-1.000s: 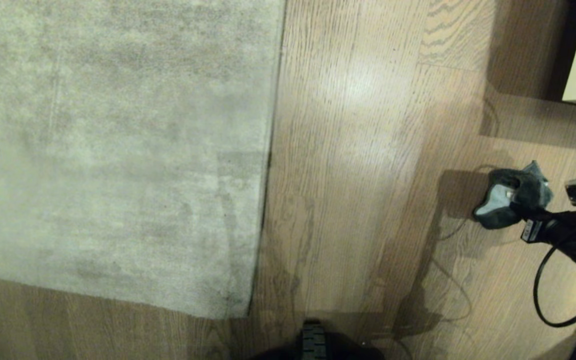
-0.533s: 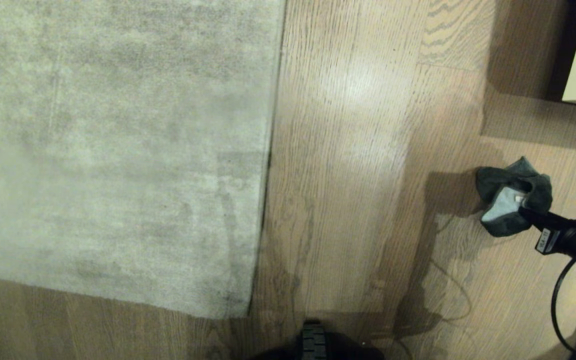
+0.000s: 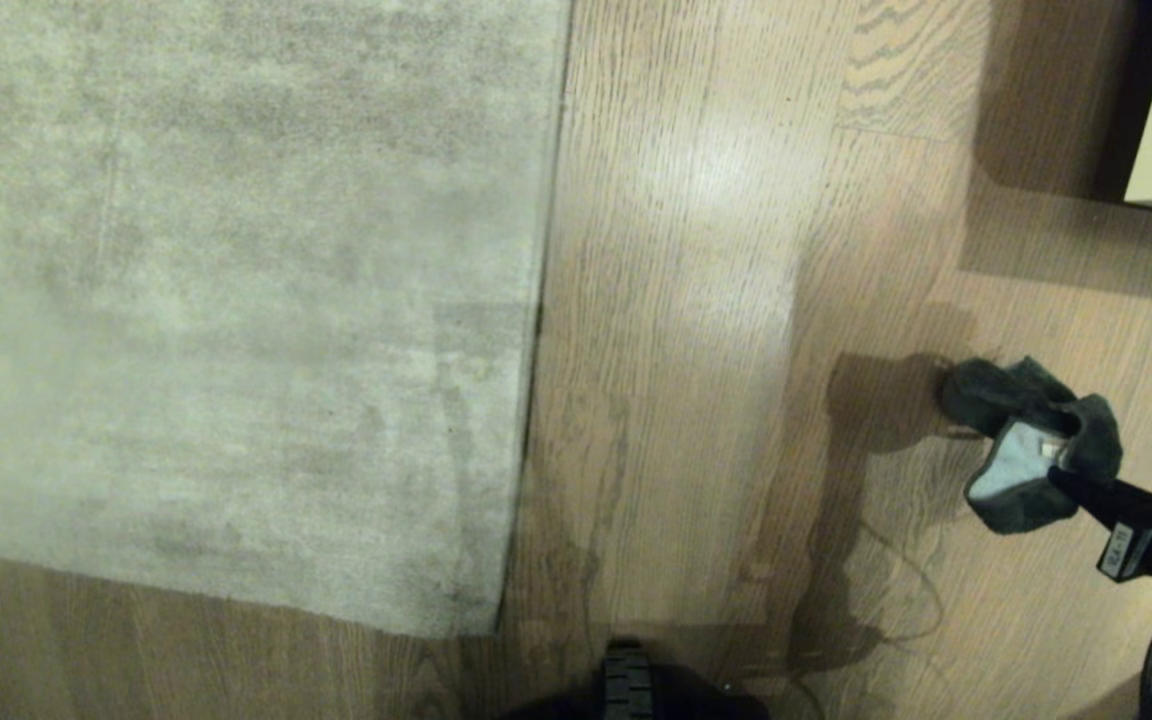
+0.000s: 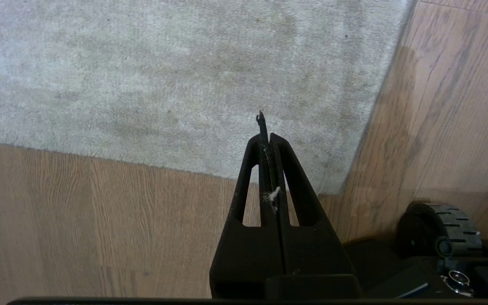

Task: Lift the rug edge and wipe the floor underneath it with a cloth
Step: Pick up the rag

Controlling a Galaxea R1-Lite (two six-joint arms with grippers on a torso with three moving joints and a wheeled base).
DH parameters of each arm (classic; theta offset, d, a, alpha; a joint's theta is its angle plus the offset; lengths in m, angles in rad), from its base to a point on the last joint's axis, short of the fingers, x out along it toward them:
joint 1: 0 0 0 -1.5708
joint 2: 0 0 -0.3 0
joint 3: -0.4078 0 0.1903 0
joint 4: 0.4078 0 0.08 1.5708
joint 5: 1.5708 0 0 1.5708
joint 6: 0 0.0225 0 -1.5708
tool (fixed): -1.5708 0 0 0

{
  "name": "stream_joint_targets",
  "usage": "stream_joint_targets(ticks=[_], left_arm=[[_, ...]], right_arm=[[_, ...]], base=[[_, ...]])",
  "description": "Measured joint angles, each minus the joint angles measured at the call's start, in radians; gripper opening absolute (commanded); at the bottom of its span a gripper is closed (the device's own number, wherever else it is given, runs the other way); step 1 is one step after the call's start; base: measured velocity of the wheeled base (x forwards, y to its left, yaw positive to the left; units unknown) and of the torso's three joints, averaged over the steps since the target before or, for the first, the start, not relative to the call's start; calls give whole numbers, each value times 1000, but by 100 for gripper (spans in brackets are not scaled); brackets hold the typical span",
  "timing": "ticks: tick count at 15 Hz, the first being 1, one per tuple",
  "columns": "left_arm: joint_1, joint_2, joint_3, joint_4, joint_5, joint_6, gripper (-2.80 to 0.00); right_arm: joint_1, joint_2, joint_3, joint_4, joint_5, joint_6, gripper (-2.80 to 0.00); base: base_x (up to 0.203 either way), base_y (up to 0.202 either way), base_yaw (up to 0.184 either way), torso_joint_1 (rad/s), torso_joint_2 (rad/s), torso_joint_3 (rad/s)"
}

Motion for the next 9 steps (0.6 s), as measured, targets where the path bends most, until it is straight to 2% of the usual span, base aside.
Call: stream_joint_targets(ticks=[5, 9], left_arm=[[0, 0, 0, 0, 0, 0, -280], [0, 0, 0, 0, 0, 0, -280]], right_arm=[[1, -101, 33, 8, 66, 4, -280], [1, -229, 34, 153, 84, 4, -280]], base=[[0, 0, 0, 0, 0, 0], [0, 0, 0, 0, 0, 0]])
